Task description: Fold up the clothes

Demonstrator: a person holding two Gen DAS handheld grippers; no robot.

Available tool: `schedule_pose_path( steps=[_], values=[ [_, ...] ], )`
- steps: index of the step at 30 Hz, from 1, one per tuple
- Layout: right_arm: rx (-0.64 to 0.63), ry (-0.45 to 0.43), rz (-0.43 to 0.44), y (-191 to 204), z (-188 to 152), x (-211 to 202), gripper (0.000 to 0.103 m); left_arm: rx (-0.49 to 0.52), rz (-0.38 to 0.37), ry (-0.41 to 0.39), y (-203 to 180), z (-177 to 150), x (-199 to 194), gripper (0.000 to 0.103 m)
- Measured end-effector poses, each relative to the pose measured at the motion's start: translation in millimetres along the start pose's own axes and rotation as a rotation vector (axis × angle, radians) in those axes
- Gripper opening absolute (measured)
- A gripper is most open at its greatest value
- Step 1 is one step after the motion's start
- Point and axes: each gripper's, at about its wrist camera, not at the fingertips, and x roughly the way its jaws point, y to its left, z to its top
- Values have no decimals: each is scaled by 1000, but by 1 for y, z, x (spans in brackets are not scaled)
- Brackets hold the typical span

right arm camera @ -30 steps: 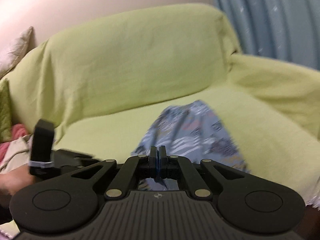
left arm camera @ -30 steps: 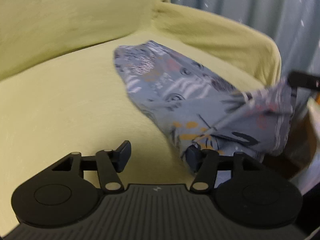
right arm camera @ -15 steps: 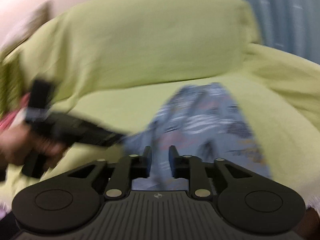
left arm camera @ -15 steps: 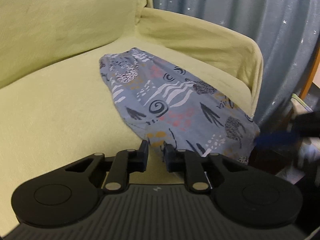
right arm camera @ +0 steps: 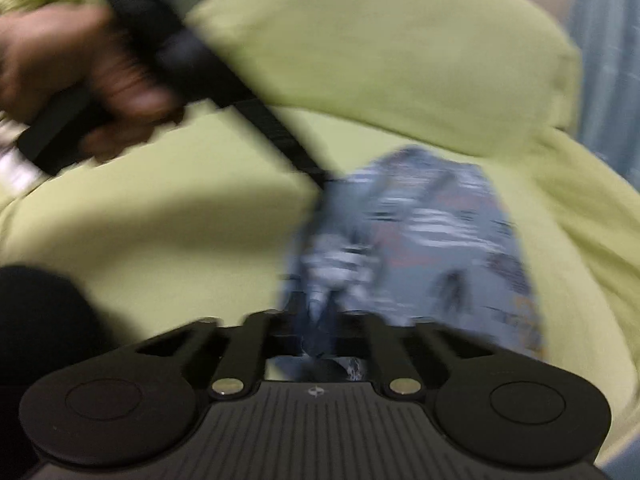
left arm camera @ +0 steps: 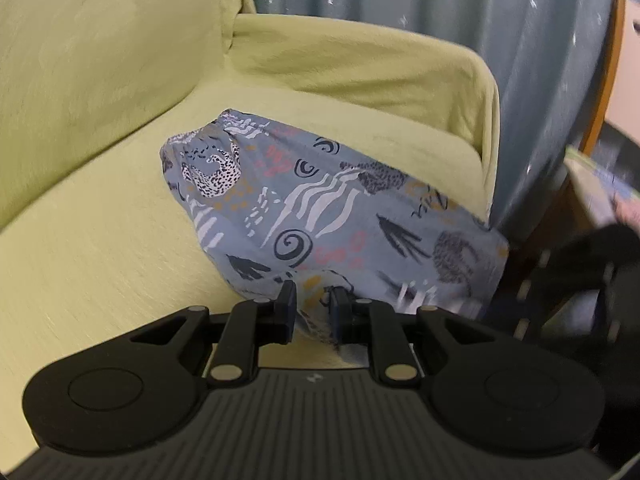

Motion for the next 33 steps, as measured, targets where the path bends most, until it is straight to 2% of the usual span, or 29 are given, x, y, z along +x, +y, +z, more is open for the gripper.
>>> schedule_pose_path(
  steps=[5,7,9,10,11,15,17,19,20,22,24,25,26,33],
  values=[
    [134,-11,-68,-32,-5,-9,0,60,0,28,0,3,5,14],
    [94,-17,-39,-24,-6,-12,1,55,-6,32,1,6,8,14],
    [36,-39,-11,-9,-7,-17,10,50,-13,38,1,9,11,14],
    [8,-54,-1,-1,-7,-19,18,47,-17,42,2,12,13,14],
    [-10,-73,6,5,-7,-23,20,43,-22,46,2,14,15,14],
    [7,-118,81,17,-4,-31,20,41,-53,64,2,26,25,14],
    [-9,-83,93,22,-4,-23,22,42,-64,73,1,31,29,14],
    [-32,-24,85,26,-5,-10,32,41,-72,80,1,34,31,14],
    [30,-29,102,18,-7,-10,38,41,-76,83,0,36,33,14],
    [154,-41,136,3,-13,-10,38,40,-84,89,0,40,35,14],
    [278,-52,169,-13,-19,-10,32,46,-86,92,-1,42,36,14],
    [340,-58,186,-20,-22,-11,21,53,-84,91,-2,43,35,14],
    [402,-63,202,-28,-25,-11,0,61,-82,88,-3,44,34,14],
    [836,-104,317,-82,-47,-12,0,100,-65,78,-4,44,23,16]
  ],
)
